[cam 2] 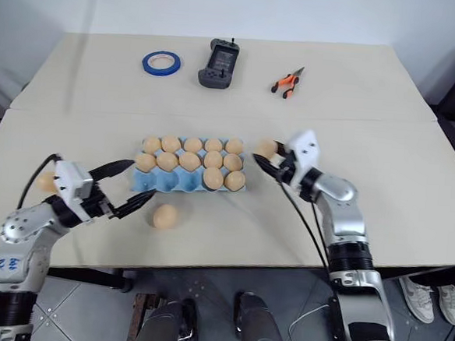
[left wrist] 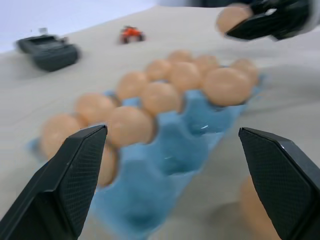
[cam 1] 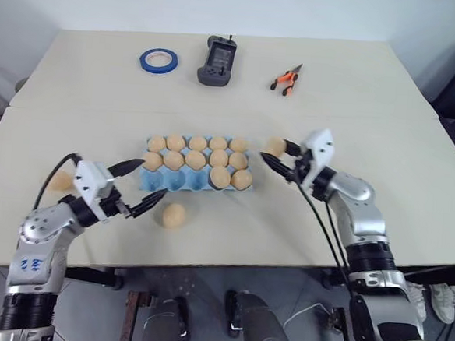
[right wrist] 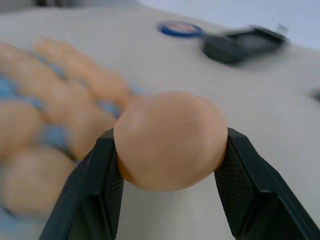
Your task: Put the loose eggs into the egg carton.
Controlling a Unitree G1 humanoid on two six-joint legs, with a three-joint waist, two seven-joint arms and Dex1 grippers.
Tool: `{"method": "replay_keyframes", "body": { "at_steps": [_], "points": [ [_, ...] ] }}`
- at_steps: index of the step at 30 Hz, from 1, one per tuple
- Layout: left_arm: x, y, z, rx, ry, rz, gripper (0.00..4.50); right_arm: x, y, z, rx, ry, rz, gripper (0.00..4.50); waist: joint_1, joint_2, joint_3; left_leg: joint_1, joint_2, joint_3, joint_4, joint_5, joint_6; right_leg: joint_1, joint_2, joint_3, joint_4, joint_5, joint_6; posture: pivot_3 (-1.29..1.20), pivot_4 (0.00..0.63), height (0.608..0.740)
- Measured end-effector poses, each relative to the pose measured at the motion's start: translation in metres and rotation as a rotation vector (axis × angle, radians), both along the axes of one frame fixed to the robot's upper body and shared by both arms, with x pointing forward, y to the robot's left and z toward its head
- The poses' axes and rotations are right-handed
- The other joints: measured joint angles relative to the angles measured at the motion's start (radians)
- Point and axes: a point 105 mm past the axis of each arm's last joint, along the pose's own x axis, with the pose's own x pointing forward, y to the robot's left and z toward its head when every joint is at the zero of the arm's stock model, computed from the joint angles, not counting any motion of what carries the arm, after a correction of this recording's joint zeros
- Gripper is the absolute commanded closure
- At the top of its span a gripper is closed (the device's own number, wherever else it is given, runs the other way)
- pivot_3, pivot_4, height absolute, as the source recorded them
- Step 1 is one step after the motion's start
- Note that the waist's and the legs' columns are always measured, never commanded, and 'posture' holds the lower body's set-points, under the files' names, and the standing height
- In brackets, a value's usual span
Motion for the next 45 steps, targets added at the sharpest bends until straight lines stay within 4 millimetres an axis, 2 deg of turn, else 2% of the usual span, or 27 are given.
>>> {"method": "replay_keyframes", "body": {
  "at_steps": [3,6,11,18,21,23,25,28,32,34,39,43,45],
  "points": [
    [-0.006,0.010,-0.007,-0.002,0.024,0.043,0.00,-0.019,0.046,0.007,-0.045,0.006,0.162,2.34,0.006,0.000,0.000,0.000,0.000,0.000,0.000,-0.002,-0.004,-0.001,0.000,0.000,0.001,-0.001,-0.002,0.00,0.150,0.740],
    [-0.009,0.015,-0.012,-0.003,0.041,0.073,0.00,-0.036,0.077,-0.006,-0.124,0.031,0.282,2.34,0.009,-0.001,-0.001,-0.001,0.000,0.000,0.000,-0.002,-0.004,-0.001,-0.001,-0.001,0.000,-0.001,-0.002,0.00,0.150,0.740],
    [-0.016,0.013,-0.014,0.001,0.047,0.089,0.00,-0.047,0.103,-0.015,-0.193,0.026,0.354,2.34,0.008,-0.003,-0.002,-0.002,0.000,0.001,0.000,-0.003,-0.003,-0.002,-0.003,-0.001,-0.001,-0.001,-0.003,0.00,0.150,0.740],
    [-0.020,0.016,-0.013,0.004,0.043,0.120,0.00,-0.044,0.105,-0.012,-0.197,0.018,0.344,0.03,0.006,-0.004,-0.002,-0.002,0.000,0.000,-0.002,-0.003,-0.004,-0.002,-0.002,-0.001,-0.002,-0.002,-0.005,0.00,0.150,0.740],
    [-0.021,0.015,-0.011,0.004,0.040,0.123,0.00,-0.043,0.102,-0.009,-0.192,0.012,0.338,0.03,0.005,-0.004,-0.002,-0.002,0.000,0.000,-0.002,-0.003,-0.004,-0.003,-0.002,-0.001,-0.002,-0.002,-0.005,0.00,0.150,0.740],
    [-0.021,0.013,-0.008,0.006,0.031,0.119,0.00,-0.043,0.096,-0.002,-0.179,-0.015,0.332,0.03,0.007,-0.004,-0.002,-0.002,0.000,0.000,-0.002,-0.003,-0.004,-0.003,-0.002,-0.002,-0.002,-0.002,-0.005,0.00,0.150,0.740],
    [-0.021,0.013,-0.008,0.004,0.031,0.122,0.00,-0.043,0.079,0.005,-0.159,-0.046,0.318,0.03,0.009,-0.005,-0.003,-0.002,0.000,0.000,-0.002,-0.004,-0.004,-0.003,-0.002,-0.002,-0.003,-0.002,-0.005,0.00,0.150,0.740],
    [-0.021,0.014,-0.009,0.002,0.038,0.126,0.00,-0.044,0.055,0.001,-0.136,-0.046,0.286,0.03,0.010,-0.006,-0.003,-0.002,0.000,0.000,-0.003,-0.004,-0.004,-0.002,-0.002,-0.002,-0.004,-0.002,-0.004,0.00,0.150,0.740],
    [-0.022,0.016,-0.010,0.006,0.046,0.128,0.00,-0.056,0.003,-0.020,-0.100,-0.016,0.234,0.03,0.013,-0.006,-0.003,-0.002,0.000,0.000,-0.004,-0.005,-0.003,-0.001,-0.002,-0.002,-0.008,-0.002,-0.004,0.00,0.150,0.740],
    [-0.025,0.018,-0.012,0.020,0.065,0.119,0.00,-0.064,-0.023,-0.023,-0.049,-0.028,0.208,0.03,0.009,-0.006,-0.003,-0.002,0.000,0.000,-0.004,-0.005,-0.004,-0.001,-0.001,-0.002,-0.009,-0.002,-0.003,0.00,0.150,0.740],
    [-0.037,0.022,-0.020,0.073,0.143,0.048,0.00,-0.088,-0.060,-0.029,-0.073,-0.009,0.231,0.03,0.005,-0.007,-0.003,-0.001,-0.001,-0.004,-0.003,-0.006,-0.005,-0.001,0.003,0.000,-0.009,-0.003,-0.005,0.00,0.150,0.740],
    [-0.046,0.031,-0.027,0.124,0.204,-0.002,0.00,-0.102,-0.080,-0.038,-0.131,0.009,0.248,0.03,0.006,-0.007,-0.002,-0.001,-0.004,-0.011,-0.001,-0.006,-0.006,0.000,0.004,0.002,-0.011,-0.004,-0.008,0.00,0.150,0.740],
    [-0.048,0.039,-0.026,0.147,0.207,-0.010,0.00,-0.103,-0.088,-0.042,-0.150,0.020,0.245,0.03,0.006,-0.008,-0.002,-0.001,-0.007,-0.014,0.000,-0.006,-0.006,0.001,0.005,0.003,-0.012,-0.011,-0.019,0.00,0.150,0.740]
  ]
}}
